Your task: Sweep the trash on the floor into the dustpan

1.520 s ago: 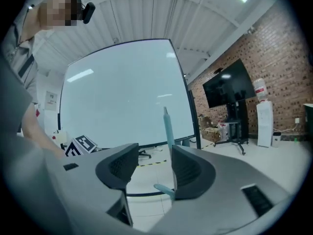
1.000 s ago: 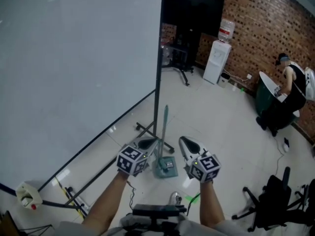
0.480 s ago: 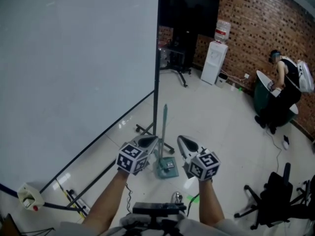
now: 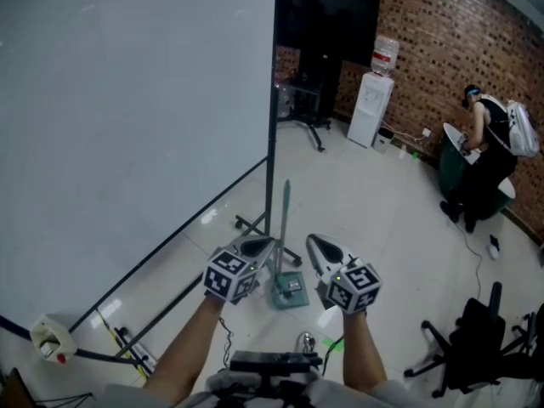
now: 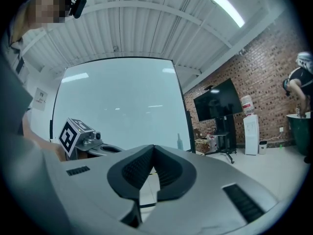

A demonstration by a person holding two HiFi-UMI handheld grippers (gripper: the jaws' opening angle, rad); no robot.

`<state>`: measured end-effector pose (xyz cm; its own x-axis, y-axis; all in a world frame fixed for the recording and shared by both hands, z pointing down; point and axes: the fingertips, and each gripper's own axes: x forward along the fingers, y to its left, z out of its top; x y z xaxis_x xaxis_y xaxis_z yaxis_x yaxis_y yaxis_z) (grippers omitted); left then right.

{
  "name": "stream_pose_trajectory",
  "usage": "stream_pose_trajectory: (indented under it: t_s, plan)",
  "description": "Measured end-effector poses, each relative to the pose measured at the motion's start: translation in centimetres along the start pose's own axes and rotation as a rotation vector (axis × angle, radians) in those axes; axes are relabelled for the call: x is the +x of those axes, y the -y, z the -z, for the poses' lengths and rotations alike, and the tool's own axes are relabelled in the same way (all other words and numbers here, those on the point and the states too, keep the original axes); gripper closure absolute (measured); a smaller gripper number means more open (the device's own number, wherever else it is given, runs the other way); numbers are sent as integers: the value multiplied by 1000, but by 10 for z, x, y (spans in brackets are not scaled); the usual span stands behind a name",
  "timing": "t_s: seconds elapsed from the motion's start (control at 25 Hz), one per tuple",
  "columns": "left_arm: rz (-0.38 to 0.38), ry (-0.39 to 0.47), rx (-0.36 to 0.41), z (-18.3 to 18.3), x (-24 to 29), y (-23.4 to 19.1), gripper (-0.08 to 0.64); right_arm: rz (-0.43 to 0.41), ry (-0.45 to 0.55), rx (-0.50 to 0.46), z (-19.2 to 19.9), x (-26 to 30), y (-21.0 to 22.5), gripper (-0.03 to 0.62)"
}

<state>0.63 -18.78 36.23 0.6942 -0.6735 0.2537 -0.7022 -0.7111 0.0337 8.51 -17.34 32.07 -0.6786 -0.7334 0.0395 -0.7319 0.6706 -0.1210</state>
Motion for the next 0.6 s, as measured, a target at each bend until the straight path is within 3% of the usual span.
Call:
stream_pose_trajectory:
  t_s: [0.6]
  plan:
    - [12,-9,-13,4,7,7,560,7,-11,1,-2,-7,3,589]
